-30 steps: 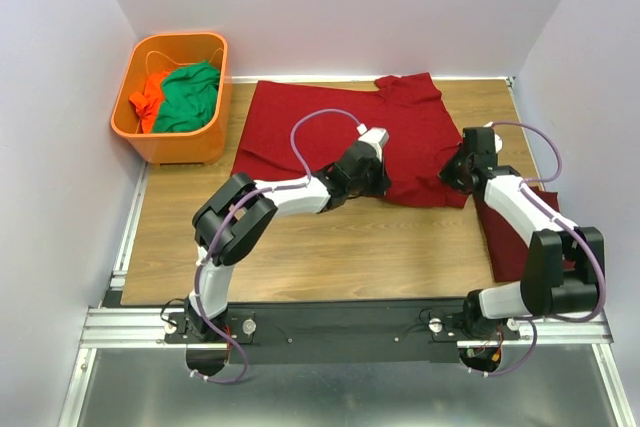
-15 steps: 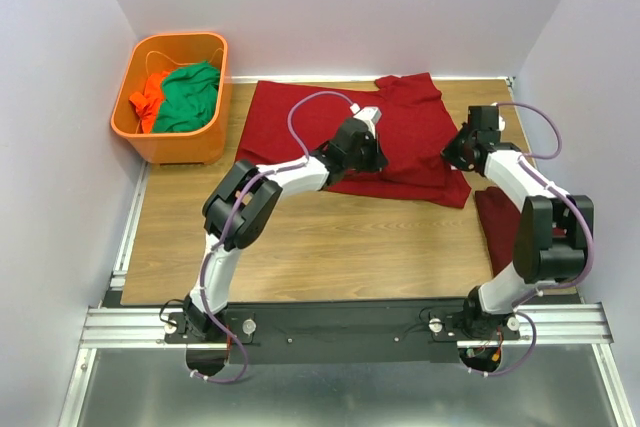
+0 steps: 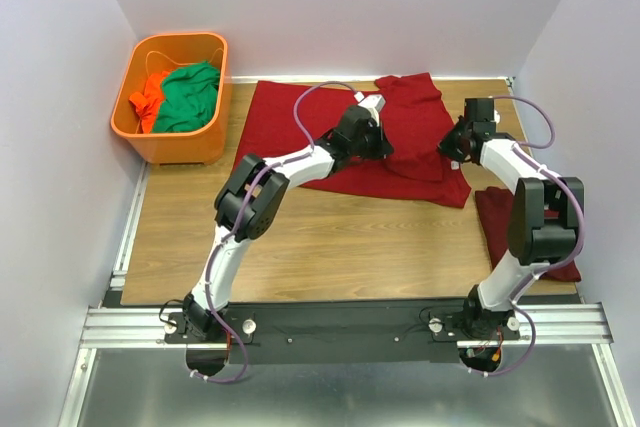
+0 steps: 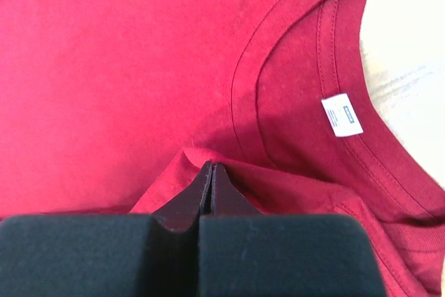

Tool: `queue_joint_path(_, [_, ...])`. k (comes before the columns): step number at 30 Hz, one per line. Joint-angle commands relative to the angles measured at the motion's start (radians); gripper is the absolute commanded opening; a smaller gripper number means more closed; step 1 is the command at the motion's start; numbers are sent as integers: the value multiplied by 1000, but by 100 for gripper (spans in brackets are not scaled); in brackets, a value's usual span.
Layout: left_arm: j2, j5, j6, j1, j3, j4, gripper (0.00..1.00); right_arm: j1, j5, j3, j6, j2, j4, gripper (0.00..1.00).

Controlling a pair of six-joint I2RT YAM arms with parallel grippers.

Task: Fold and stack the t-shirts
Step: Fold the tshirt

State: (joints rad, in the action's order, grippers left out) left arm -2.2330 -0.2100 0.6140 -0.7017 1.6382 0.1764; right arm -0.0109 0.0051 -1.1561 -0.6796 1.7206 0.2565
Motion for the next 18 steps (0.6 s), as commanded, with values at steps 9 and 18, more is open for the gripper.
queue_joint_path(9, [-70, -71, -13, 33, 94, -18, 38, 37, 13, -68, -3, 102, -19, 21])
queue_joint_path(18, [169, 24, 79, 125, -105, -11, 42, 58, 1, -47, -6, 22, -16, 74])
